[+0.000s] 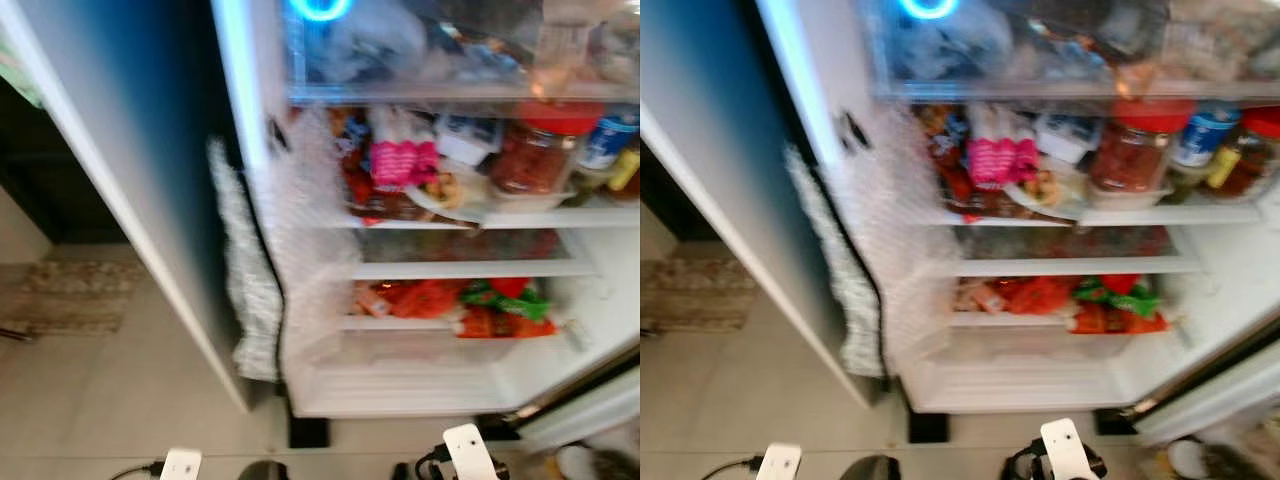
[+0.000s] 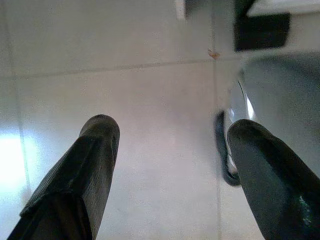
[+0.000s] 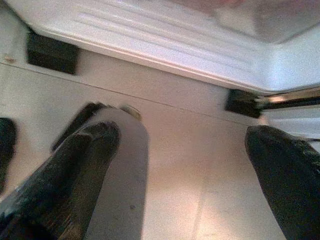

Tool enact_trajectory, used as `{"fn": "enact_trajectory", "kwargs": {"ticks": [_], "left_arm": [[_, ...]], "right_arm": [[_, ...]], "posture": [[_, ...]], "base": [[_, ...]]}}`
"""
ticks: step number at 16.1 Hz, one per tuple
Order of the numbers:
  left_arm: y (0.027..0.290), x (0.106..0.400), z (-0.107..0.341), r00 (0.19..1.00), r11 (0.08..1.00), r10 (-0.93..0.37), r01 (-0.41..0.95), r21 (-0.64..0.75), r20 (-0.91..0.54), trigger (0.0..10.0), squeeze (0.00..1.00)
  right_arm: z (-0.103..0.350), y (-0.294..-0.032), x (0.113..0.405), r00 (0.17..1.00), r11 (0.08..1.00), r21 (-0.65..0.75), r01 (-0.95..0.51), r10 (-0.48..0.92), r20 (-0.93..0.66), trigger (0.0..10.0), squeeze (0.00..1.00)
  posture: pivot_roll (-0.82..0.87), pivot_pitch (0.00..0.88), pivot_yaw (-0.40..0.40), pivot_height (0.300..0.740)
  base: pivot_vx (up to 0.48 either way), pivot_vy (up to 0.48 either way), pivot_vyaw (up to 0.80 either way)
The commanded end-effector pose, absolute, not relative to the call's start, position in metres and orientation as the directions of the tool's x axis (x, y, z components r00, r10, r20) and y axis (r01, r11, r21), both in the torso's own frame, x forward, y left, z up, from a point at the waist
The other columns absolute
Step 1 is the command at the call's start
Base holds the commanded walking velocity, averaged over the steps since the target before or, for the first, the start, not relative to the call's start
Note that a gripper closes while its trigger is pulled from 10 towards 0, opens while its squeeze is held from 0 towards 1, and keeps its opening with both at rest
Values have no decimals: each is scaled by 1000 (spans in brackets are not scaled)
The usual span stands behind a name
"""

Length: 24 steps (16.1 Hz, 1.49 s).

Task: Restocking fridge

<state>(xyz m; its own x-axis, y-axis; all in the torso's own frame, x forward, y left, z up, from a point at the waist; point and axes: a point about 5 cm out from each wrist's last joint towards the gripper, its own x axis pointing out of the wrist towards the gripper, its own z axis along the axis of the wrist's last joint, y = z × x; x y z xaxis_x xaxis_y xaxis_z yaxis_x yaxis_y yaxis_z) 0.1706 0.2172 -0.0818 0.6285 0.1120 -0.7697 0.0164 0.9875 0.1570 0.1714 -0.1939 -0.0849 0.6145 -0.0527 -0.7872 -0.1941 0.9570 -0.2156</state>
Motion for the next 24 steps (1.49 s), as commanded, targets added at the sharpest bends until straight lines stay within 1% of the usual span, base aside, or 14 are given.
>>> {"fn": "enact_trajectory", "kwargs": {"ticks": [1,4,7,9,16,24], "left_arm": [[213,162,-87,601,988,98,36,150,-793,10000,0],[213,162,-87,605,988,98,35,149,-790,10000,0],[211,164,-86,616,989,86,43,142,-783,10000,0],[210,166,-85,623,990,85,36,137,-778,10000,0],[209,168,-85,625,991,75,41,129,-777,10000,0],[205,166,-86,621,990,58,64,124,-781,10000,0]], "right_arm": [[-102,-195,132,484,954,-189,-232,-56,-873,10000,0],[-102,-196,132,487,947,-207,-244,-65,-871,10000,0],[-102,-196,132,486,957,-187,-223,-58,-872,10000,0],[-102,-196,133,494,960,-197,-199,-76,-866,10000,0],[-102,-195,132,488,962,-196,-190,-81,-869,10000,0],[-101,-195,135,498,962,-198,-187,-80,-863,10000,0]], "posture": [[-2,121,22,643],[-3,114,19,643],[-4,137,17,643],[-5,148,17,658],[-6,170,20,740],[-17,164,20,740]], "base": [[0,424,0],[0,396,0],[0,0,0],[0,0,0],[0,0,0],[0,0,0]]}}
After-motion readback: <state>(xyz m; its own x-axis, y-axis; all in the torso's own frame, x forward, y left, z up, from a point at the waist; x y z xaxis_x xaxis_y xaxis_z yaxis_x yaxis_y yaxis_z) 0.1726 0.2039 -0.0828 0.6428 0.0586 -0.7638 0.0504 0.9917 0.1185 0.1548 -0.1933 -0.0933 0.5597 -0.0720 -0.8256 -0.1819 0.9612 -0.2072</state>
